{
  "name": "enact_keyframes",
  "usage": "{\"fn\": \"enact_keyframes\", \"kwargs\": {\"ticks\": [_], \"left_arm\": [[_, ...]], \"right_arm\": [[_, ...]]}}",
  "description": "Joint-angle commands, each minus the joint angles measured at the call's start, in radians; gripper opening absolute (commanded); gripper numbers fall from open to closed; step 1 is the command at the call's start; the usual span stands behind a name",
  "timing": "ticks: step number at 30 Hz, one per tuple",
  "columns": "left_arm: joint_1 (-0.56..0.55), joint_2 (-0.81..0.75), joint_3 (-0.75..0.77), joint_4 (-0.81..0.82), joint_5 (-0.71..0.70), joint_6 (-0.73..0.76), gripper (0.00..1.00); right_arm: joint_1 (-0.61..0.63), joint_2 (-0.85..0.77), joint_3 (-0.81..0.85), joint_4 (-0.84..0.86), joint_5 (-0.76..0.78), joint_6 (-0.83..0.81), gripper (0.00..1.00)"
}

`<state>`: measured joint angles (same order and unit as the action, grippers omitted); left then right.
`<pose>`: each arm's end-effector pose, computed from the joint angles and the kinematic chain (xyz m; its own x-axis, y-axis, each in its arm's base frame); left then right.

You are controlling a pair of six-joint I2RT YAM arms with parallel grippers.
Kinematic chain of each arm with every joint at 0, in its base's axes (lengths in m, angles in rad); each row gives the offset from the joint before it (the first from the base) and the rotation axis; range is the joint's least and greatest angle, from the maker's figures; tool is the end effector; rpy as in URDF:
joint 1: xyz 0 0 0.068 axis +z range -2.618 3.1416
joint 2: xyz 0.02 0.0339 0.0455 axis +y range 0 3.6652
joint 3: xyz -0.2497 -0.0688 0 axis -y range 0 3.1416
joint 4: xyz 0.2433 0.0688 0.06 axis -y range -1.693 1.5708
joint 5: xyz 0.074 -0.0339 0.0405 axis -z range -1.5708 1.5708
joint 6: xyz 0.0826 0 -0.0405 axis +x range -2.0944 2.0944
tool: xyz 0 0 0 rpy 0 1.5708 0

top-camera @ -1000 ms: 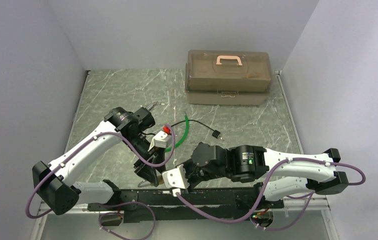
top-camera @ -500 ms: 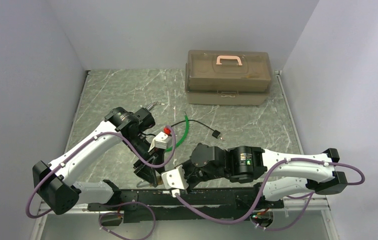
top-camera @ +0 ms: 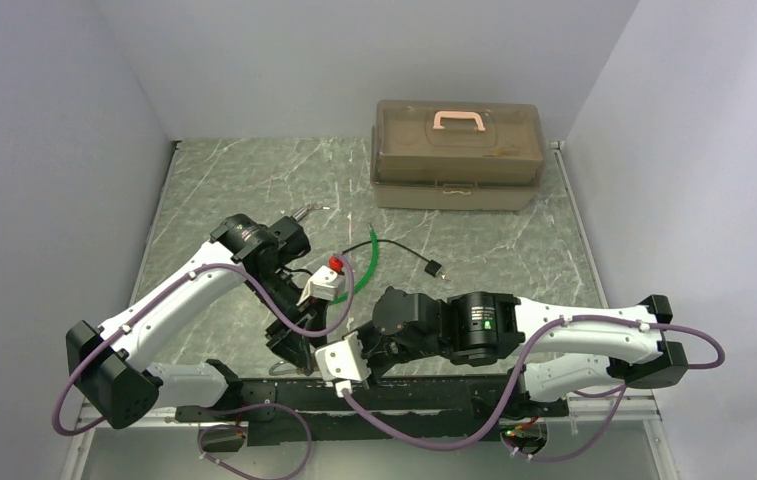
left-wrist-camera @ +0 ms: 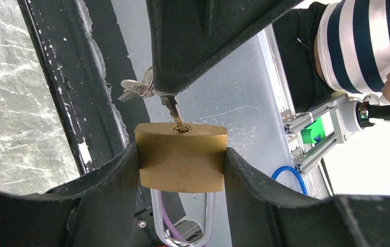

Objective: Unlock with the key
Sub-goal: Unlock the lock.

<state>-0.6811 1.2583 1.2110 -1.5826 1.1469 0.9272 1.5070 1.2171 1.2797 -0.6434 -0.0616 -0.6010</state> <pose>0.0945 -0.1735 0.2917 -0.2917 0.6599 -0.6924 0.7507 -0.2907 -0.5933 0.0143 0.3031 0.3370 0.5363 -0.4586 -0.7086 -0.8440 -0.2995 -0.4449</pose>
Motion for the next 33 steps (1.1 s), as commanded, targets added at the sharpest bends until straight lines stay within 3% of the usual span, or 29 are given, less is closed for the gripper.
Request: {"fn": "enact_keyframes", "kwargs": {"ticks": [1, 11, 33], "left_arm": [[-0.002, -0.006, 0.032, 0.03, 0.189, -0.009, 0.0], [0.081, -0.033, 0.009, 0.068, 0.235, -0.038, 0.0], [0.083, -0.045, 0.022, 0.012, 0.273, 0.036, 0.0]], "right_arm": [[-0.004, 0.029, 0.041, 0.085, -0.004, -0.019, 0.0], [0.007, -0.011, -0.02, 0.141, 0.026, 0.046, 0.0], [-0.009, -0.004, -0.055, 0.191, 0.005, 0.021, 0.0]]}}
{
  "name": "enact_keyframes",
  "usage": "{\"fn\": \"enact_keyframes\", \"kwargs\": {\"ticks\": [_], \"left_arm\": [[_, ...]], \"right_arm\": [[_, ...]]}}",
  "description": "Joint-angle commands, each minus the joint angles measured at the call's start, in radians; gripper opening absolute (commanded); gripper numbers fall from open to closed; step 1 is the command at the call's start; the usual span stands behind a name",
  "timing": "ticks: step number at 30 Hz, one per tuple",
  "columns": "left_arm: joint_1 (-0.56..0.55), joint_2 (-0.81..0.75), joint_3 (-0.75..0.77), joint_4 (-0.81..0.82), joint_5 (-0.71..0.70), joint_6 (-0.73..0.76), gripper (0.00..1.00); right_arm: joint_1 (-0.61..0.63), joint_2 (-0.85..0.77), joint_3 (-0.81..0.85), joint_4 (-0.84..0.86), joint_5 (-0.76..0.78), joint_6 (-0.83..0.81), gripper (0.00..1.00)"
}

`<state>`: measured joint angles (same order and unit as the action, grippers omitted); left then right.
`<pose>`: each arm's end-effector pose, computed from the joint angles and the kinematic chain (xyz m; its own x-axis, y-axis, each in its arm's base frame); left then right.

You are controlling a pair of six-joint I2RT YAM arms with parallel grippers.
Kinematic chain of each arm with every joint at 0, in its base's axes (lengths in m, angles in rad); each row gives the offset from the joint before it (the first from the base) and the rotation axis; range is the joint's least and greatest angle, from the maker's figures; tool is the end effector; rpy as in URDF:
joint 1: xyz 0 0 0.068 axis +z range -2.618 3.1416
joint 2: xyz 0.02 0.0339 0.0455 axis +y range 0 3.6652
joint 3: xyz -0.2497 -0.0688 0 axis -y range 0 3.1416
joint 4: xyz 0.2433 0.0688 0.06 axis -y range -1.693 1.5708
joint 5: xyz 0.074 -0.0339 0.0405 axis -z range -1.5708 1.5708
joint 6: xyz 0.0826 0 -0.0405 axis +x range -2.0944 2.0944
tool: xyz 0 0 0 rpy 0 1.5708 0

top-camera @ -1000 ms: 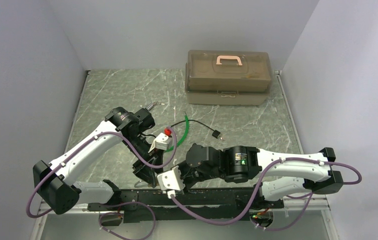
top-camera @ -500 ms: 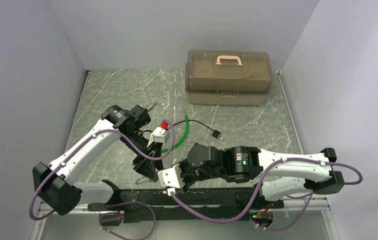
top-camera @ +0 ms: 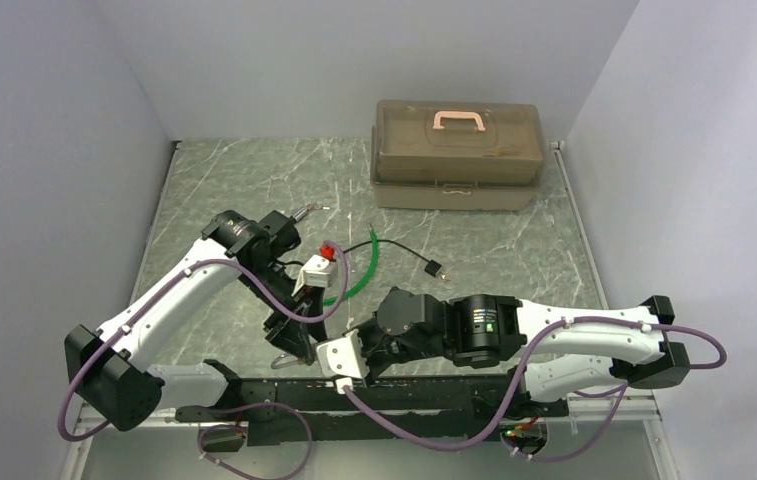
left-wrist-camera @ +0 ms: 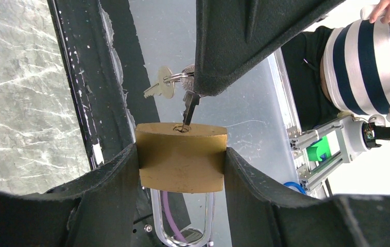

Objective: Unlock with the key
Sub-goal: Unlock the lock.

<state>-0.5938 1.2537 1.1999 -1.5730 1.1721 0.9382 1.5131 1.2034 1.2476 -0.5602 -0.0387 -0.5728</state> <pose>0.1086 -0.1651 0.2917 -0.3486 0.6131 -0.7090 0.7705 -0.2432 -0.5892 0.0145 0.3066 0.3400 0.5178 -0.4270 -0.7413 -0.8554 -0.2468 -0.4554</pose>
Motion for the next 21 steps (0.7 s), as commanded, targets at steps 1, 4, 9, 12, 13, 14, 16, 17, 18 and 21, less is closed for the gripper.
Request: {"fn": "enact_keyframes", "kwargs": {"ticks": [1, 4, 9, 12, 13, 14, 16, 17, 18, 21], "left_arm": [[-0.004, -0.04, 0.033, 0.0, 0.249, 0.026, 0.0], [-0.009, -0.042, 0.037, -0.001, 0.26, 0.03, 0.0], [-0.041, -0.043, 0.046, -0.004, 0.241, 0.034, 0.0], [-0.057, -0.038, 0.058, -0.003, 0.234, 0.036, 0.0], [-0.058, -0.034, 0.061, -0.003, 0.236, 0.036, 0.0], [-0.058, -0.032, 0.065, -0.002, 0.238, 0.037, 0.0], [-0.057, -0.028, 0.07, -0.003, 0.242, 0.039, 0.0], [-0.058, -0.029, 0.07, -0.002, 0.244, 0.038, 0.0], [-0.058, -0.031, 0.069, -0.002, 0.245, 0.038, 0.0], [-0.059, -0.033, 0.062, -0.002, 0.242, 0.04, 0.0]], "right_arm": [[-0.017, 0.01, -0.026, 0.109, -0.023, -0.007, 0.0], [-0.024, 0.007, -0.045, 0.122, -0.032, -0.007, 0.0], [-0.064, -0.013, -0.086, 0.155, -0.068, 0.002, 0.0], [-0.076, -0.021, -0.097, 0.167, -0.079, 0.0, 0.0], [-0.076, -0.02, -0.098, 0.169, -0.08, 0.0, 0.0], [-0.077, -0.017, -0.096, 0.169, -0.082, 0.001, 0.0], [-0.075, -0.016, -0.102, 0.17, -0.085, 0.002, 0.0], [-0.076, -0.019, -0.109, 0.174, -0.083, 0.001, 0.0], [-0.077, -0.021, -0.116, 0.177, -0.081, 0.002, 0.0], [-0.077, -0.027, -0.12, 0.186, -0.085, 0.004, 0.0]]}}
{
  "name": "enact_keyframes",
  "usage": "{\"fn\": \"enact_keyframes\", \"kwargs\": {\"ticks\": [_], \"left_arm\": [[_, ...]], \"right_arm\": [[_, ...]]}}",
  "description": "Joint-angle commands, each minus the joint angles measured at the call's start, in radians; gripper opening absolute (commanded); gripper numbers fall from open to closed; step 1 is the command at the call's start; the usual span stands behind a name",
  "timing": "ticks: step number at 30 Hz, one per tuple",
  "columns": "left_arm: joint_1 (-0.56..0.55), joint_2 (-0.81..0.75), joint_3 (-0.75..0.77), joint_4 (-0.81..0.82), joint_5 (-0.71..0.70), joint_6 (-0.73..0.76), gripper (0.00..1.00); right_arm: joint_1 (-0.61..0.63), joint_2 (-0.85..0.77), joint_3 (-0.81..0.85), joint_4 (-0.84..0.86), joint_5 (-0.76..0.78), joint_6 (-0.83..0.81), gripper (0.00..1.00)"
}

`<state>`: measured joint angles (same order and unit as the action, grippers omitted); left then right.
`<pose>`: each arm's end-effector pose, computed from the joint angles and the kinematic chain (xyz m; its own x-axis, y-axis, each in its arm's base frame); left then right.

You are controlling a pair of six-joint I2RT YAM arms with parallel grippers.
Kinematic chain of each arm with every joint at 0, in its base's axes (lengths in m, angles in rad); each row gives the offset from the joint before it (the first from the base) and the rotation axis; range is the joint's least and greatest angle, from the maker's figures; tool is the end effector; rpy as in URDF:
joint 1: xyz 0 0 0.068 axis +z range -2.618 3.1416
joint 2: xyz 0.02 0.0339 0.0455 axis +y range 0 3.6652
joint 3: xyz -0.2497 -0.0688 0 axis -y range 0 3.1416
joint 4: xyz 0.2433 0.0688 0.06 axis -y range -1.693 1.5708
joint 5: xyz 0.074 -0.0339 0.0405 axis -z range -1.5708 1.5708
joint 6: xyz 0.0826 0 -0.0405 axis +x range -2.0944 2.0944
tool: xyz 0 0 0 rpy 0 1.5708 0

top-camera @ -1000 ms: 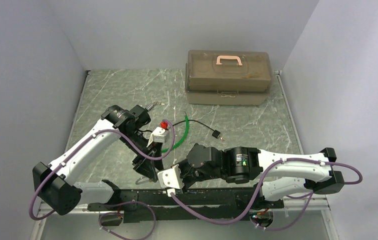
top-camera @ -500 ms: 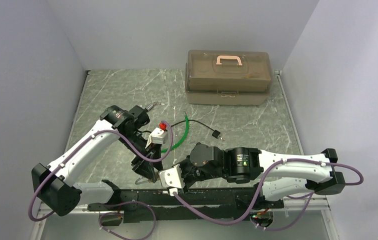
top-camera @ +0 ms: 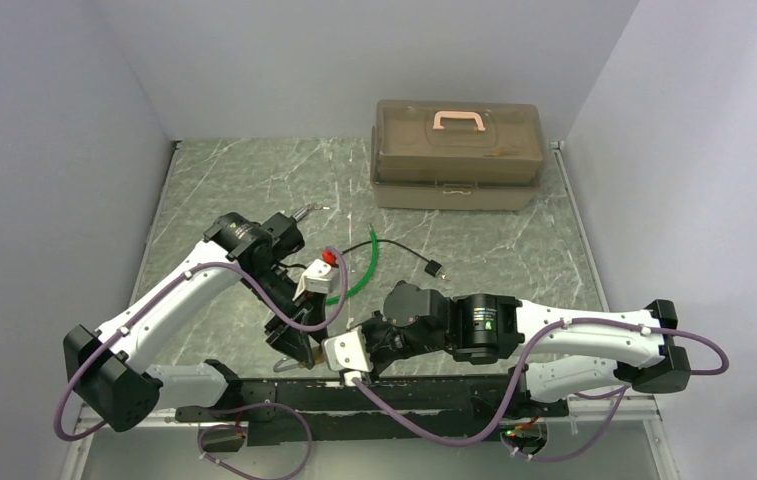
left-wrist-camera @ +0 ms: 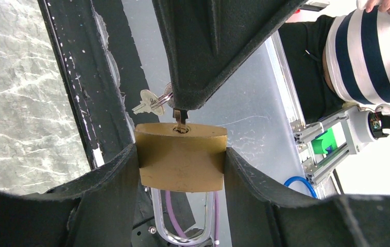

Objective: Unlock with the key
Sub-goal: Unlock the lock.

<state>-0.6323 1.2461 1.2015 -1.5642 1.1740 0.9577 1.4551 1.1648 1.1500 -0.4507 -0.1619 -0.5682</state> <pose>0.1018 -0.1690 0.2934 -0.3001 0.6117 -0.7319 0.7744 -0.2917 -0.5614 0.0219 0.3040 0.3295 0.4928 -0.3601 -0.7921 -0.8682 -0.2645 -0.4199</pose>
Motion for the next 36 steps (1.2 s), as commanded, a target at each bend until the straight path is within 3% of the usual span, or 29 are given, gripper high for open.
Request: {"fn": "enact_keyframes", "kwargs": {"ticks": [1, 14, 21, 22, 25, 28, 30, 36], "left_arm": [[-0.02, -0.026, 0.06, -0.01, 0.24, 0.021, 0.0], [-0.024, 0.033, 0.154, -0.013, 0.271, -0.004, 0.0], [-0.025, 0.012, 0.13, -0.012, 0.276, 0.004, 0.0], [-0.026, 0.011, 0.125, -0.013, 0.276, 0.005, 0.0], [-0.024, 0.001, 0.104, -0.012, 0.269, 0.011, 0.0], [-0.016, -0.014, 0.076, -0.011, 0.27, 0.016, 0.0], [-0.011, -0.024, 0.061, -0.011, 0.266, 0.017, 0.0], [0.01, -0.034, 0.041, -0.008, 0.264, 0.021, 0.0]], "right_arm": [[-0.019, 0.014, -0.018, 0.074, 0.034, -0.002, 0.0], [-0.022, 0.076, -0.047, 0.177, -0.025, 0.005, 0.0], [-0.049, 0.042, -0.034, 0.17, -0.028, 0.014, 0.0], [-0.053, 0.035, -0.026, 0.159, -0.028, 0.018, 0.04], [-0.077, 0.014, 0.017, 0.105, -0.032, 0.031, 0.36], [-0.087, -0.023, 0.044, 0.076, -0.011, 0.024, 0.49], [-0.087, -0.038, 0.065, 0.047, -0.009, 0.02, 0.55], [-0.087, -0.016, 0.16, -0.087, -0.083, 0.027, 0.56]]}}
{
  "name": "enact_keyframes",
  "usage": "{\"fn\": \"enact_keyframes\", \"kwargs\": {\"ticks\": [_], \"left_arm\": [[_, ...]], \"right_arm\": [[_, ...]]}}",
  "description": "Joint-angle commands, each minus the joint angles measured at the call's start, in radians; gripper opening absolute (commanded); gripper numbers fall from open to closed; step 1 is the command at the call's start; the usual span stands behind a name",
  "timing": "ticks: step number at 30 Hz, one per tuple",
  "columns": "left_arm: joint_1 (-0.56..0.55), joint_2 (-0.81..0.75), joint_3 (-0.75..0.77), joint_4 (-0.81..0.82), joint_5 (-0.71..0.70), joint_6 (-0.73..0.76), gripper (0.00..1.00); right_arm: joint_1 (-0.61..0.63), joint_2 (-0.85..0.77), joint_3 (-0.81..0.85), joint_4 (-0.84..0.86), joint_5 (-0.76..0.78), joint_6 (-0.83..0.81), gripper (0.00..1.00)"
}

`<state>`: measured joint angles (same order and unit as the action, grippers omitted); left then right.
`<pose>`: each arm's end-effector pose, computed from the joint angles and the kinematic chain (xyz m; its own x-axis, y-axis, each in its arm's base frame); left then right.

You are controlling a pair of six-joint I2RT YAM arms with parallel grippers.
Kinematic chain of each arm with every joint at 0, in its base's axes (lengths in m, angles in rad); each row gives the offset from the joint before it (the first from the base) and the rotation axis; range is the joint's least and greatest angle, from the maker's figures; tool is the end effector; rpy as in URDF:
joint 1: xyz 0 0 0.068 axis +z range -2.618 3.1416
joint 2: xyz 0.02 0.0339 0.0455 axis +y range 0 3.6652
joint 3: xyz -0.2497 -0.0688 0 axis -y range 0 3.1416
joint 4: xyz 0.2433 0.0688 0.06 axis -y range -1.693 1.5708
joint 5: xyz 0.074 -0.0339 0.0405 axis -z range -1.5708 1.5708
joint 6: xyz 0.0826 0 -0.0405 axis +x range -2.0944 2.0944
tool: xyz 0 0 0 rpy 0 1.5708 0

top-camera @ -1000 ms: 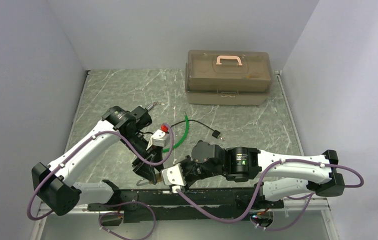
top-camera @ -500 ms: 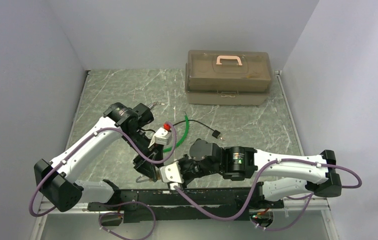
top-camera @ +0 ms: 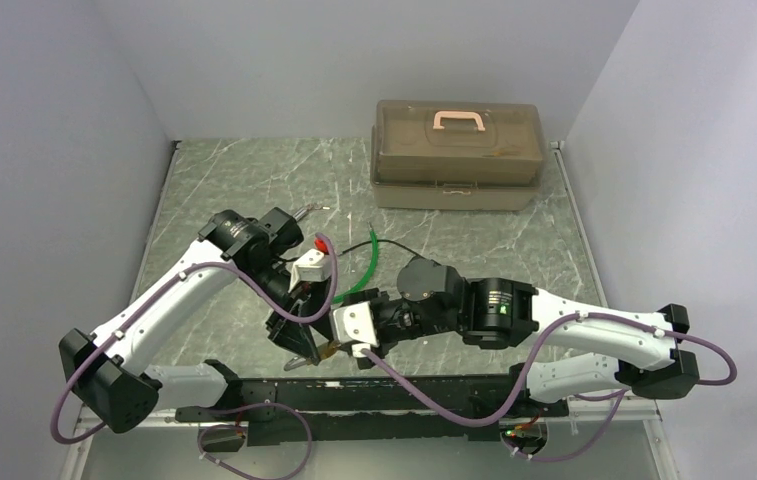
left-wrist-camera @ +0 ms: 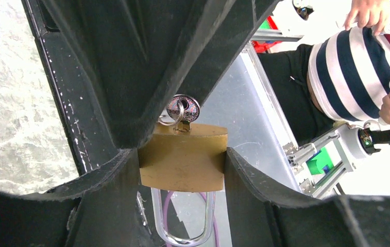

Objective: Unlock with the key
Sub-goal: Unlock the lock.

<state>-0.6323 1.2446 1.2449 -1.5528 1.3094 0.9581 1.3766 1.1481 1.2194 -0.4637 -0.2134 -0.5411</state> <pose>0.1021 -0.1737 0.3148 -0.3272 0.5018 -0.8007 0.7559 -0.3695 -0.5405 0.0405 0.2967 0.3592 0.4501 -0.3199 -0.8337 -0.8923 -0.1962 -0.4065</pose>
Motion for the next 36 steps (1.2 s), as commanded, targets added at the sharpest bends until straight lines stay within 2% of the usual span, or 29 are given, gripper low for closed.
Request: {"fn": "enact_keyframes", "kwargs": {"ticks": [1, 7, 19, 22, 23, 26, 28, 33, 34, 35, 36], "left_arm": [[0.012, -0.035, -0.006, -0.018, 0.127, 0.021, 0.0], [0.019, -0.049, -0.021, -0.011, 0.119, 0.02, 0.0], [0.033, -0.054, -0.018, 0.006, 0.127, -0.006, 0.0], [0.036, -0.047, -0.008, 0.008, 0.129, -0.012, 0.0], [0.036, -0.045, -0.005, 0.009, 0.129, -0.018, 0.0], [0.042, -0.039, 0.009, 0.018, 0.121, -0.043, 0.0], [0.048, -0.03, 0.036, 0.007, 0.12, -0.043, 0.0], [0.064, 0.009, 0.121, -0.02, 0.117, -0.058, 0.02], [0.065, 0.016, 0.134, -0.02, 0.115, -0.064, 0.05], [0.067, 0.02, 0.142, -0.02, 0.111, -0.073, 0.14], [0.071, 0.023, 0.153, -0.02, 0.101, -0.079, 0.35]], "right_arm": [[-0.008, 0.007, 0.103, -0.096, -0.054, 0.004, 0.56], [-0.009, 0.045, 0.159, -0.167, -0.116, 0.002, 0.56], [-0.004, 0.112, 0.14, -0.078, -0.18, -0.018, 0.53], [0.0, 0.122, 0.126, -0.035, -0.164, -0.021, 0.45], [0.0, 0.122, 0.121, -0.02, -0.162, -0.018, 0.4], [-0.001, 0.129, 0.111, 0.01, -0.148, 0.0, 0.14], [-0.001, 0.133, 0.109, 0.017, -0.134, 0.018, 0.0], [0.003, 0.124, 0.085, 0.032, -0.13, 0.04, 0.0], [0.006, 0.121, 0.08, 0.038, -0.124, 0.045, 0.0], [0.007, 0.12, 0.074, 0.047, -0.116, 0.053, 0.0], [0.007, 0.116, 0.066, 0.058, -0.107, 0.068, 0.0]]}}
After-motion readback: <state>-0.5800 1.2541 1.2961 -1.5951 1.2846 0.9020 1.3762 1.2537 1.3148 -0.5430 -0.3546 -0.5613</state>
